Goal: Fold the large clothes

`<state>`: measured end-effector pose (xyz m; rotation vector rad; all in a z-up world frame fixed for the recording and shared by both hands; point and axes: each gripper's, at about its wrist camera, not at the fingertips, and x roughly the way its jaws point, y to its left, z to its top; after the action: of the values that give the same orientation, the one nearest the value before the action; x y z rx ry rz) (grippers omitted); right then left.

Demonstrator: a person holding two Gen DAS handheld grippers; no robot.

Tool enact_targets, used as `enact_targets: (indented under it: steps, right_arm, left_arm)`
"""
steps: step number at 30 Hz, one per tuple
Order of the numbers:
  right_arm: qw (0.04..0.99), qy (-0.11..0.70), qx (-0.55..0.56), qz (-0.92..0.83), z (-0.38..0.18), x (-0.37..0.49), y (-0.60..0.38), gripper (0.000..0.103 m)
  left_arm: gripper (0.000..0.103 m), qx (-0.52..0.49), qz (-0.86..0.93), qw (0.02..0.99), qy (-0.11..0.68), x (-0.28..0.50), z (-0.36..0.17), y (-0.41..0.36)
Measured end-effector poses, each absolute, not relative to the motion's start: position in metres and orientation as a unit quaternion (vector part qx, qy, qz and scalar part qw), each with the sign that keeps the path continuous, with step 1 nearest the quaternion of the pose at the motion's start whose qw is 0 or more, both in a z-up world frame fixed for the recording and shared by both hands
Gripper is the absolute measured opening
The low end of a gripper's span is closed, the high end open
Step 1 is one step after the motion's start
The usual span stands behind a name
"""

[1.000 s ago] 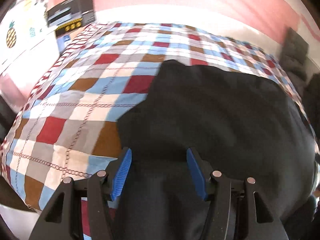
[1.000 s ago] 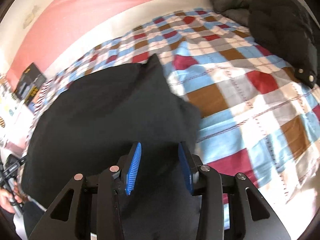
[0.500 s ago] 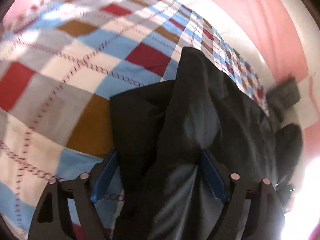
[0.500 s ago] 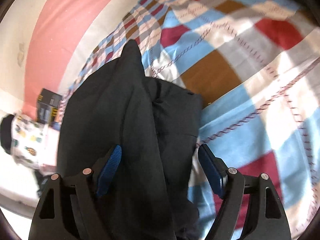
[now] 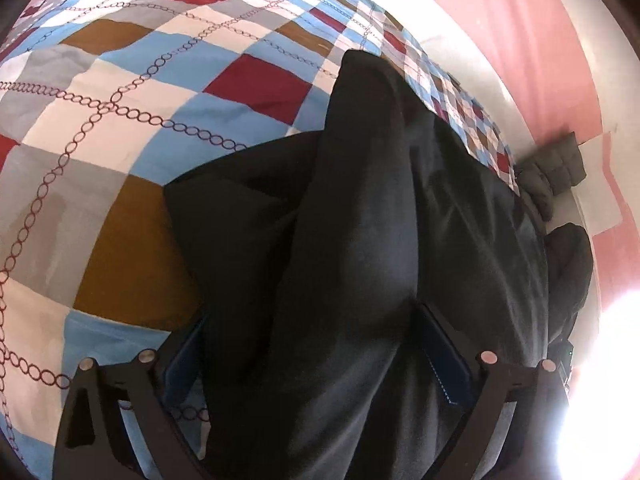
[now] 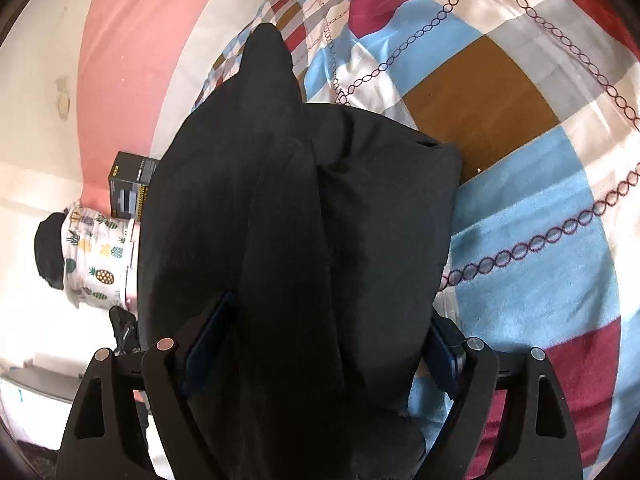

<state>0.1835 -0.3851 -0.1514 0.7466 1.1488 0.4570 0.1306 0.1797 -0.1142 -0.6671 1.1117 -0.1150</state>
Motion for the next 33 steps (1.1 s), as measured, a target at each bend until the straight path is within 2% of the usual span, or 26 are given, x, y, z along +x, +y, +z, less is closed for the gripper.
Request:
enact_targets:
  steps: [3,5,6,8,10,11,13,15,23,33]
  right_arm:
    - [0.762,0.534,0.31,0.195,-0.149,0.199,-0.371,0.084]
    - [0.767,0.538,0.295,0.186,-0.147,0.203,-0.364,0.078]
    - [0.77,0.539,0.289,0.182,-0.145,0.203,-0.361,0.075]
    - [0.778,0.535,0.281,0.174,-0.138,0.199,-0.356,0.059]
    - [0.792,0.527,0.26,0.162,-0.122,0.193,-0.348,0.048]
    - [0.796,0.526,0.253,0.158,-0.117,0.193,-0.345,0.044]
    - [0.806,0.522,0.236,0.145,-0.102,0.189,-0.338,0.04]
    - [0.814,0.514,0.229,0.141,-0.089,0.189,-0.334,0.038]
    - [0.85,0.458,0.198,0.171,-0.021,0.164,-0.318,0.035]
    - [0.864,0.428,0.183,0.194,0.015,0.151,-0.31,0.035]
  left_arm:
    - [0.098,-0.292,-0.04,0.796,0.529,0.14,-0.116,0.172]
    - [0.098,-0.27,-0.027,0.8,0.534,0.143,-0.114,0.165]
    - [0.095,-0.26,-0.02,0.804,0.535,0.143,-0.112,0.161]
    - [0.083,-0.244,-0.012,0.812,0.531,0.139,-0.105,0.156]
    - [0.062,-0.209,-0.005,0.825,0.525,0.133,-0.092,0.145]
    - [0.057,-0.187,0.0,0.832,0.522,0.132,-0.084,0.14]
    - [0.04,-0.151,0.01,0.842,0.518,0.129,-0.068,0.13]
    - [0.035,-0.132,0.018,0.851,0.509,0.124,-0.049,0.126]
    - [0.031,-0.127,-0.007,0.884,0.45,0.103,0.017,0.125]
    - [0.03,-0.137,-0.022,0.899,0.415,0.087,0.055,0.126]
